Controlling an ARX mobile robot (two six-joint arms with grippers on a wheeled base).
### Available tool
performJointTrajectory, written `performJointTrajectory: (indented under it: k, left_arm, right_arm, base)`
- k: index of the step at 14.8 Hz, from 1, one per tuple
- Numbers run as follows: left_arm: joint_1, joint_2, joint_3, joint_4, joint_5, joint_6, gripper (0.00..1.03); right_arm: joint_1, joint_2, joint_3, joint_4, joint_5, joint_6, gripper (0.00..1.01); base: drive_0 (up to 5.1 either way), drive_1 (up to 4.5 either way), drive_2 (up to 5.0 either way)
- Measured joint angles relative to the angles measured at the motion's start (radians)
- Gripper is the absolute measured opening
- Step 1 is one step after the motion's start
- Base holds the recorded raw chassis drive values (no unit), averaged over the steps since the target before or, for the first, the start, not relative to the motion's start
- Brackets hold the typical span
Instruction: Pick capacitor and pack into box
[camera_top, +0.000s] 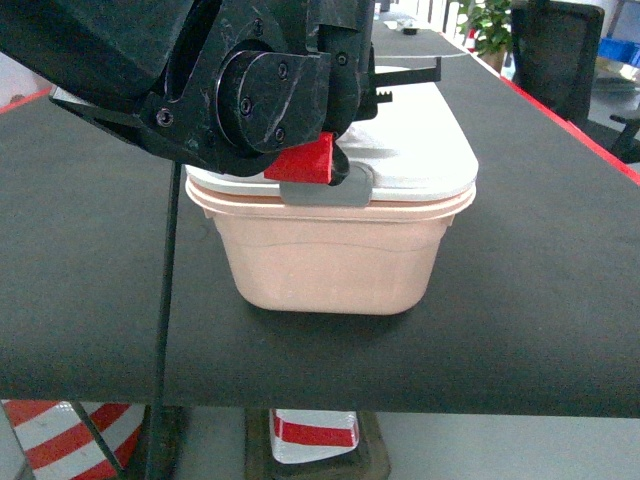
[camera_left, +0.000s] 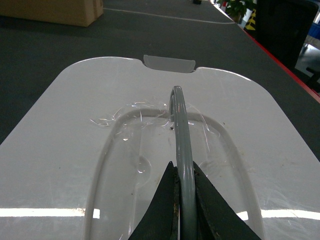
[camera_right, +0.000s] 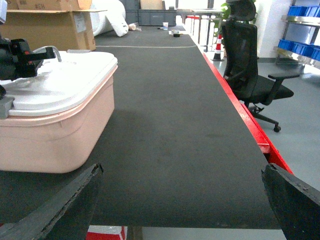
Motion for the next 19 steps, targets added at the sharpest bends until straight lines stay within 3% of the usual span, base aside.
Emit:
performJointTrajectory:
  k: [2, 8, 9, 10, 13, 15, 17, 19]
  left_arm:
    - [0.002, 0.000, 0.002, -0.002, 0.010, 0.010, 0.07]
    - [0.003, -0.013, -0.001, 0.034, 0.040, 0.017, 0.79]
    - [-0.003, -0.045, -0.030, 0.072, 0.038, 0.031, 0.91]
    - [-0.010, -0.103, -0.065, 0.100, 0.040, 0.053, 0.97]
    - [-0.040, -0.340, -0.180, 0.248, 0.052, 0.127, 0.95]
    - [-0.051, -0.511, -0.334, 0.315, 0.047, 0.167, 0.97]
    - [-0.046, -0.654, -0.466, 0.336, 0.036, 0.172, 0.98]
    - [-0.043, -0.652, -0.463, 0.335, 0.037, 0.175, 0.98]
  right_arm:
    - [0.000, 0.000, 0.000, 0.000, 0.000, 0.000, 0.98]
    - [0.000, 0.000, 0.000, 0.000, 0.000, 0.000, 0.98]
    - [0.000, 0.000, 0.000, 0.000, 0.000, 0.000, 0.98]
    - [0.000, 0.000, 0.000, 0.000, 0.000, 0.000, 0.98]
    - [0.000, 0.000, 0.000, 0.000, 0.000, 0.000, 0.98]
    - [0.000, 0.000, 0.000, 0.000, 0.000, 0.000, 0.98]
    - [0.000, 0.000, 0.000, 0.000, 0.000, 0.000, 0.98]
    - [0.000, 0.000, 0.000, 0.000, 0.000, 0.000, 0.98]
  base:
    - [0.0, 0.00, 0.0]
    - [0.0, 0.00, 0.0]
    - [0.0, 0.00, 0.0]
    - [0.0, 0.00, 0.0]
    - [0.0, 0.00, 0.0]
    - [0.0, 0.00, 0.0]
    - [0.0, 0.00, 0.0]
    - [0.0, 0.00, 0.0]
